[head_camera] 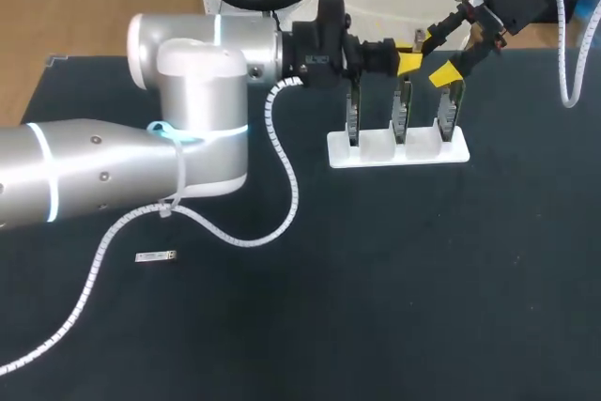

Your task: Pick up the optical module with the left hand, and insert it into the network port with the right hand.

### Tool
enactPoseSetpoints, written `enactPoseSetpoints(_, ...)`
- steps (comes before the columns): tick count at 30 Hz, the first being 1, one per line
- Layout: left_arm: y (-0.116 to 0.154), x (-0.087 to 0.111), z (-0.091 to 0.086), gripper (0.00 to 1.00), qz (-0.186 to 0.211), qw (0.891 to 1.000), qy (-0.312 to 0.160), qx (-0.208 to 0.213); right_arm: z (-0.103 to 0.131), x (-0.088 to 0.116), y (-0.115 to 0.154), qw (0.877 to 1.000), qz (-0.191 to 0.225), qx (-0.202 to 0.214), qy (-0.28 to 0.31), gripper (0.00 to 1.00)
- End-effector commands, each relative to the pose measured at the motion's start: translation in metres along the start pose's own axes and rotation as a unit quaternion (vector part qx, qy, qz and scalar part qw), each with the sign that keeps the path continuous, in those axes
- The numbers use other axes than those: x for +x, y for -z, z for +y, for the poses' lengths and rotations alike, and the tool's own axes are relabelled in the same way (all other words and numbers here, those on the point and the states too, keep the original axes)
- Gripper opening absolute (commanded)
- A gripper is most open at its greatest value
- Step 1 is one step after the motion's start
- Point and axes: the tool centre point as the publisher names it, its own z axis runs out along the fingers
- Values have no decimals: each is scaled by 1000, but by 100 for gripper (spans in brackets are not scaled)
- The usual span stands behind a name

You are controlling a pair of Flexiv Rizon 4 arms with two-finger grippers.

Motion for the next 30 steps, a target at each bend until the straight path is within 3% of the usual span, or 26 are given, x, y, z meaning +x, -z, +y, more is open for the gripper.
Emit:
enactPoseSetpoints(1, -2, 1, 2, 0, -1, 1000, 1, -1, 3, 0, -1, 1000, 0, 4, 1, 100)
enactPoseSetpoints(30, 2, -1, 9, 0, 1, 1000, -7, 0, 3, 0, -1, 1000, 0, 4, 1, 100)
